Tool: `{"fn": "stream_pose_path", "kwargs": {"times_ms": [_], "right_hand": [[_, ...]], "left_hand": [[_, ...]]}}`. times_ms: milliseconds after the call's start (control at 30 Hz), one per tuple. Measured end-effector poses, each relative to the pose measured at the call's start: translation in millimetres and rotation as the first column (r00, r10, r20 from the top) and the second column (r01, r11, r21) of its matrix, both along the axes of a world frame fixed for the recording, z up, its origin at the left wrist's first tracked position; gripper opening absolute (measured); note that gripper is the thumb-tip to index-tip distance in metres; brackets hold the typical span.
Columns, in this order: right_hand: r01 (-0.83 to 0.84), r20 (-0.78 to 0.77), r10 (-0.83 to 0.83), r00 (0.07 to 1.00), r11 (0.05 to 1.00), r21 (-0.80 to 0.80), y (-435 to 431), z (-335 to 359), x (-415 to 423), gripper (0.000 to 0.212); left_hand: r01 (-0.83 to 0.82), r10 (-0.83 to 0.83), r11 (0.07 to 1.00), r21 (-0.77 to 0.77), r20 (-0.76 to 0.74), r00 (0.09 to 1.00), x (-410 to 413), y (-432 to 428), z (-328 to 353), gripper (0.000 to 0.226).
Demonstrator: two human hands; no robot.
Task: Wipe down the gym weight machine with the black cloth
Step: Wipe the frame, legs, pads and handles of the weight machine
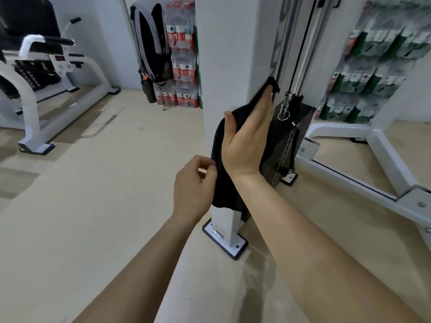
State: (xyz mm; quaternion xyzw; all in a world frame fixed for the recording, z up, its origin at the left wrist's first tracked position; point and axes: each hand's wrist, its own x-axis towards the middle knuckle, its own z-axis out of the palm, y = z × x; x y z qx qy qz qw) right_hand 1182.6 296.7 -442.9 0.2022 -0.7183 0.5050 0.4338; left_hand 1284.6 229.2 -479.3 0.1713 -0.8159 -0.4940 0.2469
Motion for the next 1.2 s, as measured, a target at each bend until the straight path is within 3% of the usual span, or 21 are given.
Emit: {"fn": "stream_pose_path", "kwargs": {"times_ms": [167, 633, 733, 933, 1067, 1200], "right_hand": [[-0.001, 0.061, -0.001, 0.998, 1.0, 0.023, 1, -68, 1, 0.075], [0.041, 0.219, -0.042, 0.975, 0.999, 0.006, -6, -250, 12, 0.064], [0.044, 0.272, -0.042, 0.962, 0.999, 0.0, -7, -283, 14, 0.064], [0.019, 0.443, -0.014, 0.896, 1.0, -0.007, -4, -354, 24, 0.073], [0.019, 0.607, -0.006, 0.795, 1.0, -0.016, -2, -394, 29, 0.083], [0.029, 0.706, -0.026, 0.708, 1.0, 0.007, -3, -429, 40, 0.081]], "left_hand": [[0.081, -0.083, 0.996, 0.028, 0.096, 0.992, 2, 0, -44, 0.015], [0.054, -0.082, 0.993, 0.104, 0.282, 0.956, 5, -20, -151, 0.019], [0.151, -0.2, 0.978, 0.144, 0.429, 0.881, -2, -21, -176, 0.019], [0.492, -0.42, 0.865, 0.103, 0.686, 0.594, -13, -18, -226, 0.028], [0.491, -0.401, 0.865, 0.099, 0.725, 0.56, -8, -29, -254, 0.042], [0.426, -0.341, 0.901, 0.086, 0.747, 0.57, 2, -47, -291, 0.03]]}}
